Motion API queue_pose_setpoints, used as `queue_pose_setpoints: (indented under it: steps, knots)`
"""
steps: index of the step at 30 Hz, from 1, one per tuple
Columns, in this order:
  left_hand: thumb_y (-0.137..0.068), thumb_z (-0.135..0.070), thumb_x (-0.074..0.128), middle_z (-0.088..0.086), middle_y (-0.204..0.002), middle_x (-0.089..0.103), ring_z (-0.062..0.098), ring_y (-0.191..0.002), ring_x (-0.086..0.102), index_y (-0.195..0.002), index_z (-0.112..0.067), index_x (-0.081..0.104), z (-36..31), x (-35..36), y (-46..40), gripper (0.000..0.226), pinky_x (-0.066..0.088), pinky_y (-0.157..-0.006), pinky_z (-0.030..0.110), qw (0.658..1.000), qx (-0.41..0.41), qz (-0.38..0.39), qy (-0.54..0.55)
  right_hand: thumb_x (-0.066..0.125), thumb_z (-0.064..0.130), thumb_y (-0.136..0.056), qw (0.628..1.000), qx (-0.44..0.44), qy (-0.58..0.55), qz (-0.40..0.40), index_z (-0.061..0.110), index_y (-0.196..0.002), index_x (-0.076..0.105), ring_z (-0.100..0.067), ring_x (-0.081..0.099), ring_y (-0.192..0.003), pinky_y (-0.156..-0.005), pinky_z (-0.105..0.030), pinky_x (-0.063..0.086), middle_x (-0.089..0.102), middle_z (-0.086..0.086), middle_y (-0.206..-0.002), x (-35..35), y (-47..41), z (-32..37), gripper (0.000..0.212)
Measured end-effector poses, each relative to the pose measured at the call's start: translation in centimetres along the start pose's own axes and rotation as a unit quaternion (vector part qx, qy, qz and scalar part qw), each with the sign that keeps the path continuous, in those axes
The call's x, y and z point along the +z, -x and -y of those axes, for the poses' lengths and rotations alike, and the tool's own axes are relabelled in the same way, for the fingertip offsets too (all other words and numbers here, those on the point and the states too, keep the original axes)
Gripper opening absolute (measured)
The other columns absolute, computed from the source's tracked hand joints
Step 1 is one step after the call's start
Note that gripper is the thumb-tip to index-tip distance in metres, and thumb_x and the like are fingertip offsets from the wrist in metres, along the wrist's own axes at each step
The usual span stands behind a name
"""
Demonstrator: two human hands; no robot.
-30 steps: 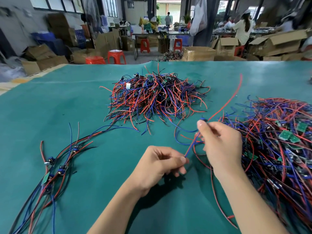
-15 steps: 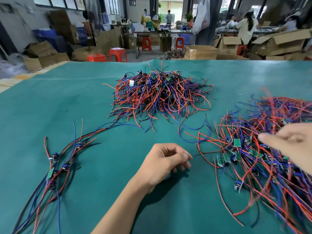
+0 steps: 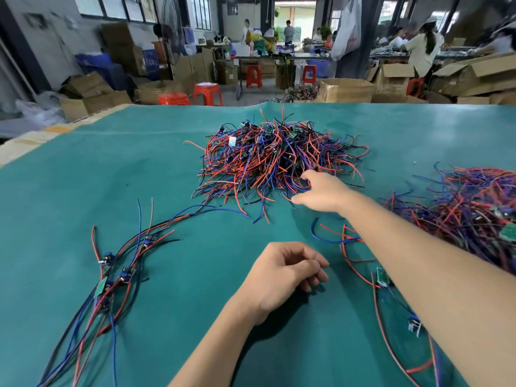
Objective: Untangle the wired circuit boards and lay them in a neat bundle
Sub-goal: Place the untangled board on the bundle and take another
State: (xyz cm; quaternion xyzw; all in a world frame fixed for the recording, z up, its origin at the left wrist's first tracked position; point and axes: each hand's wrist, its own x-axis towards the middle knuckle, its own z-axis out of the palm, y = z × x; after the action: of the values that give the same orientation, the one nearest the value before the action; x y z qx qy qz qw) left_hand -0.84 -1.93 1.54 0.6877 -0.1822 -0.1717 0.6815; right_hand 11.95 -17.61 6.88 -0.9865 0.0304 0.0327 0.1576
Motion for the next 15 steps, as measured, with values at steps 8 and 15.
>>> queue_pose_setpoints:
  steps: [8,15]
  knots:
    - [-0.094,0.004,0.054,0.012,-0.081,0.071,0.016,-0.067,0.058,-0.094,0.003,0.070,0.1,0.0,-0.1,0.016,0.048,-0.060,0.020,1.000,-0.003,-0.001,0.004,0.072,0.017,-0.089,0.989,0.023,-0.045,-0.136,0.030,-0.086,0.068,-0.033,0.060,-0.112,-0.088,-0.038,0.053,0.071,-0.007,-0.113,2.7,-0.8,-0.8,0.014]
    - [-0.094,0.005,0.054,0.012,-0.080,0.071,0.015,-0.067,0.058,-0.095,0.005,0.069,0.3,0.0,-0.3,0.015,0.048,-0.059,0.019,1.000,-0.007,-0.014,0.027,0.076,0.015,-0.078,0.969,0.055,-0.157,-0.185,0.030,-0.061,0.069,-0.029,0.067,-0.096,-0.083,-0.037,0.057,0.076,-0.004,-0.089,1.8,1.4,-1.0,0.024]
